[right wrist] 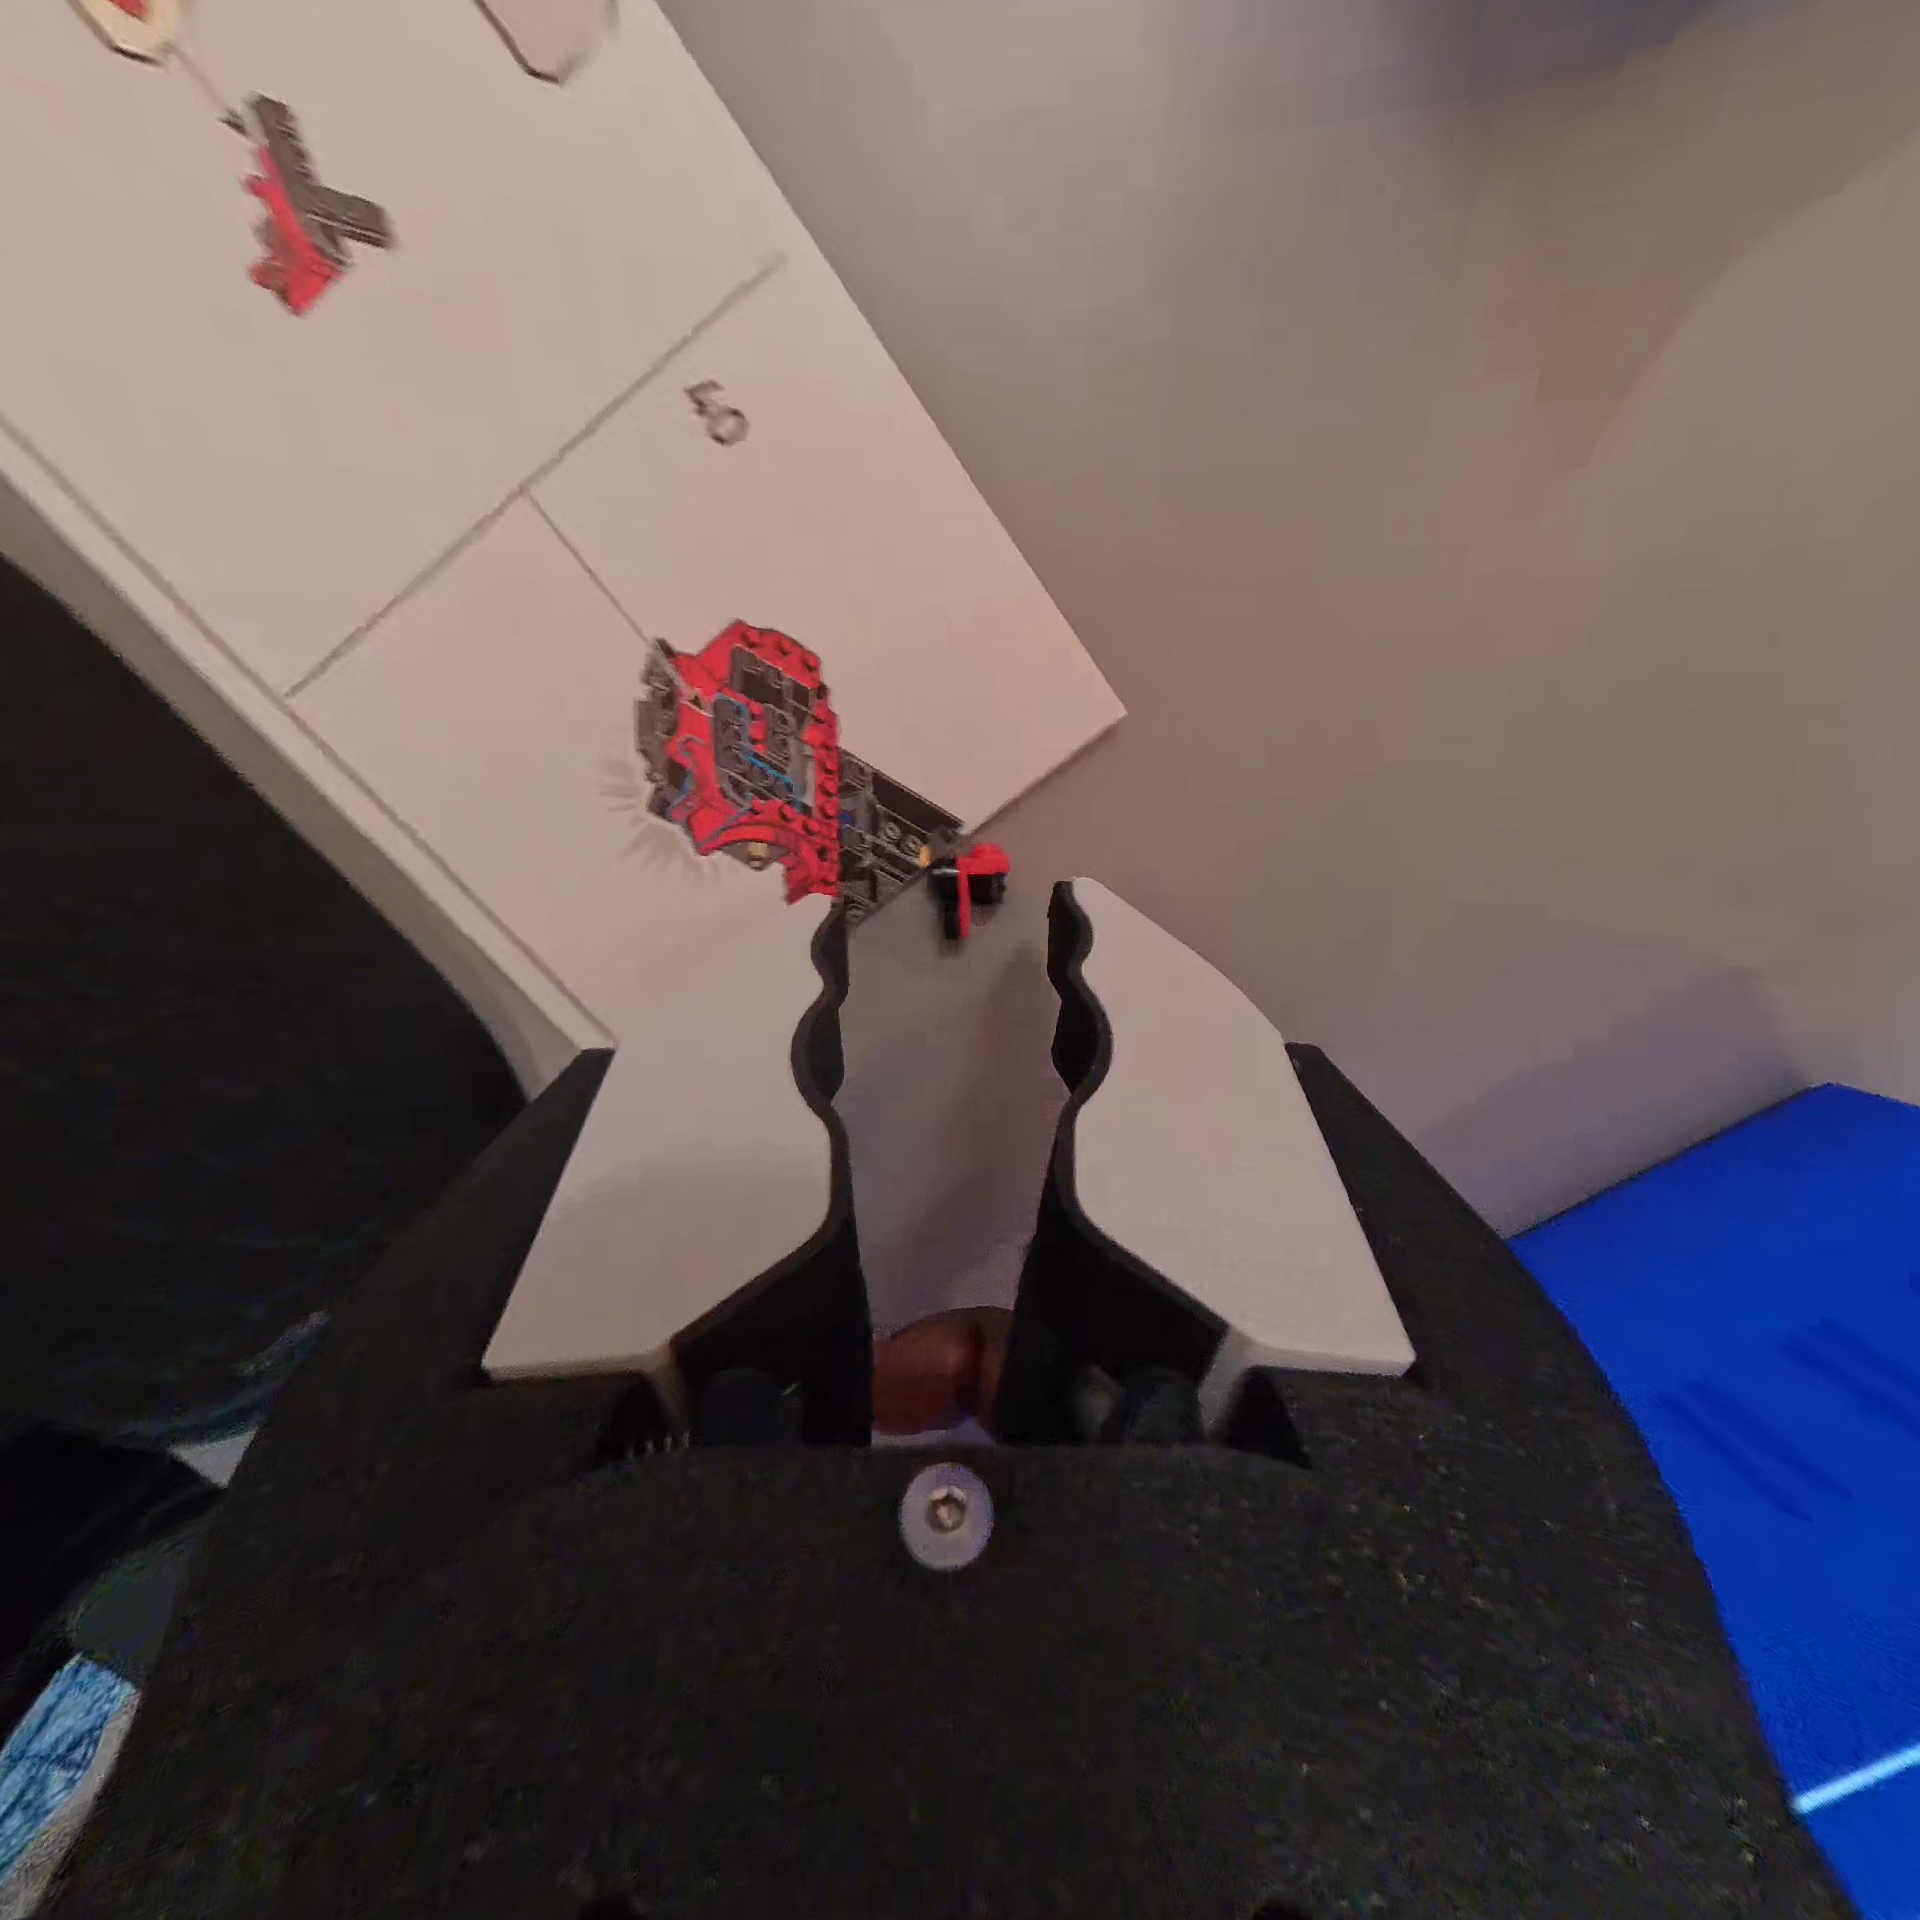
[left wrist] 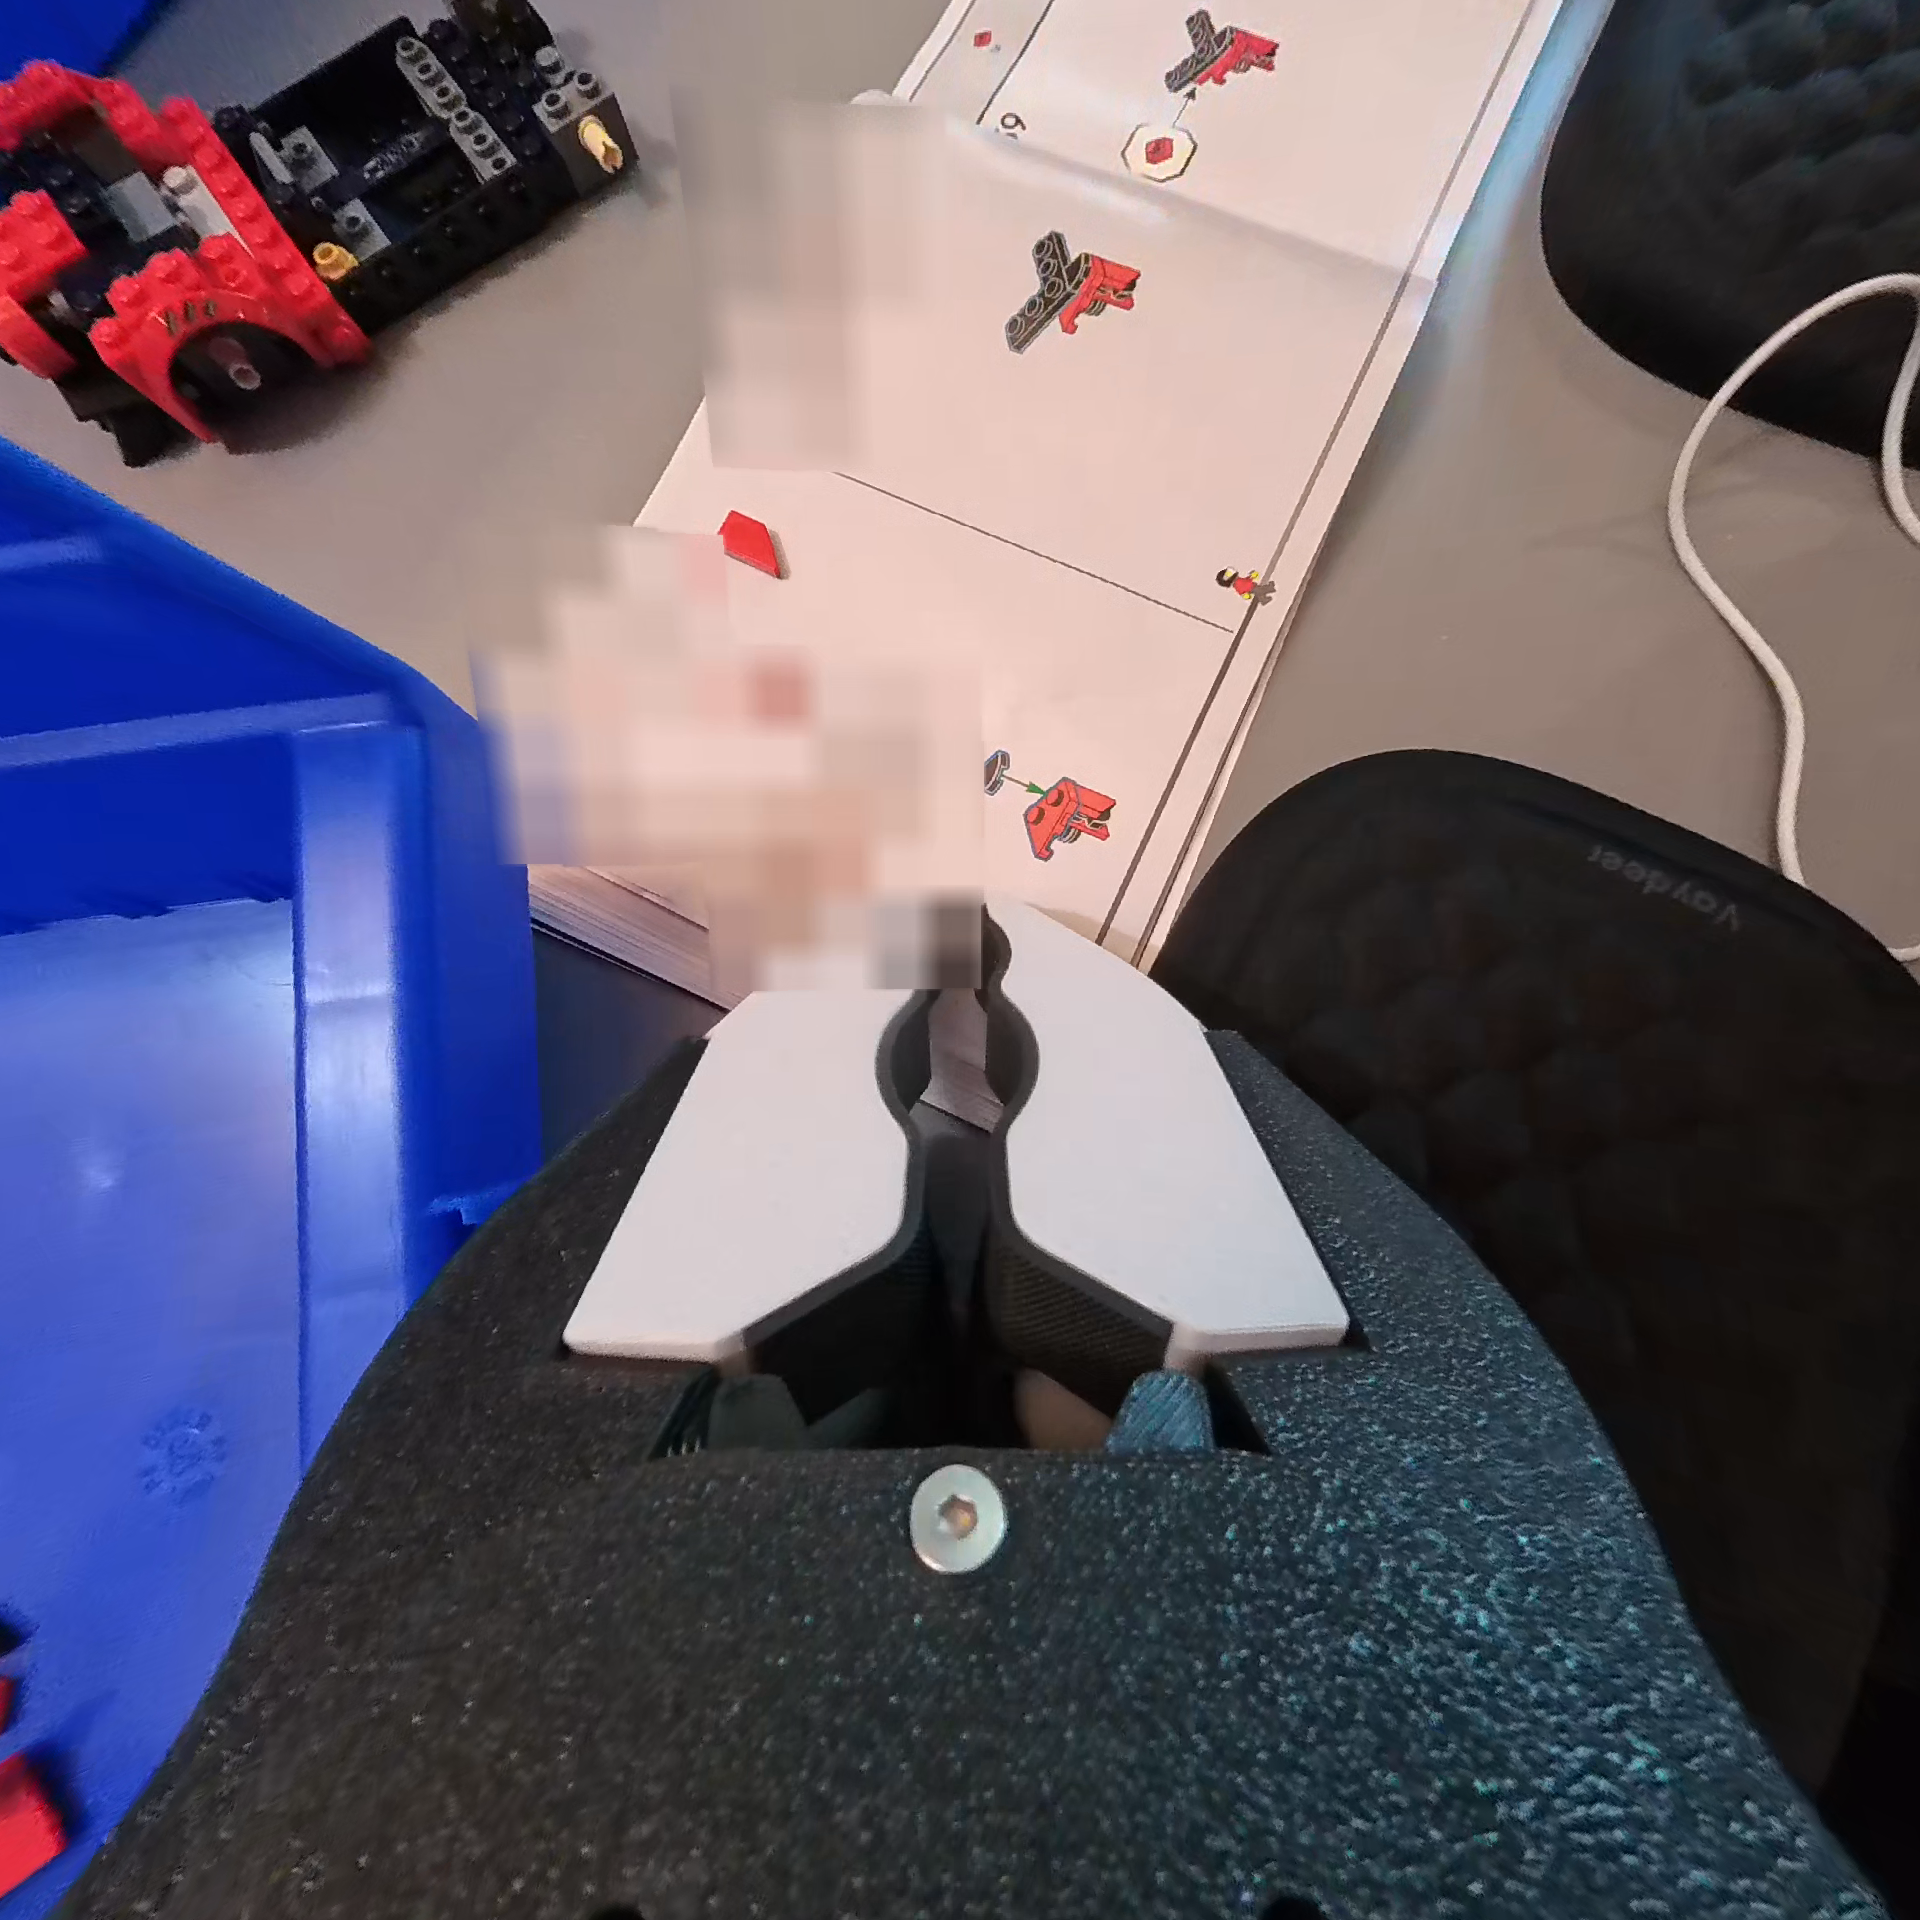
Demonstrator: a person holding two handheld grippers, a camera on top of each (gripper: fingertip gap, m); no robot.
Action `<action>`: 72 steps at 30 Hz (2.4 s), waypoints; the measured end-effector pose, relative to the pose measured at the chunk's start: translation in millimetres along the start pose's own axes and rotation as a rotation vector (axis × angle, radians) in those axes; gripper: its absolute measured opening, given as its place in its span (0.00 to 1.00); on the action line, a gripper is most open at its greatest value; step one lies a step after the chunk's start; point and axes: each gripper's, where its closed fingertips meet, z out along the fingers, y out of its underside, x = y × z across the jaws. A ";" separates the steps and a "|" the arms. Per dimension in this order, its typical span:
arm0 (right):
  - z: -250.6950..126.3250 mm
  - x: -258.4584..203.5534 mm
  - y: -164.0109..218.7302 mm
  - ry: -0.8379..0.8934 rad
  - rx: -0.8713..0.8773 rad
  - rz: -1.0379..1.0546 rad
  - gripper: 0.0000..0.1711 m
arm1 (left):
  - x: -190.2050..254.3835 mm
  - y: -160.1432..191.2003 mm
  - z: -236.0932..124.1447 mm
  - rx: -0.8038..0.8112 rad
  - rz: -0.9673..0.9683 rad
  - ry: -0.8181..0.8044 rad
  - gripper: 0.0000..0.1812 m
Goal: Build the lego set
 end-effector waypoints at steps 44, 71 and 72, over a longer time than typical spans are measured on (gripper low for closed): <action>34.8 -154.9 -256.1 -0.384 0.414 -0.273 0.20 | -1.1 -8.2 -8.9 0.114 -0.003 -0.005 0.04; 39.6 -165.3 -206.0 -0.425 0.425 -0.193 0.35 | -33.1 -38.3 -84.7 0.437 -0.189 -0.220 0.10; 37.6 -164.2 -199.3 -0.437 0.426 -0.157 0.41 | -36.0 -45.2 -101.9 0.493 -0.211 -0.227 0.18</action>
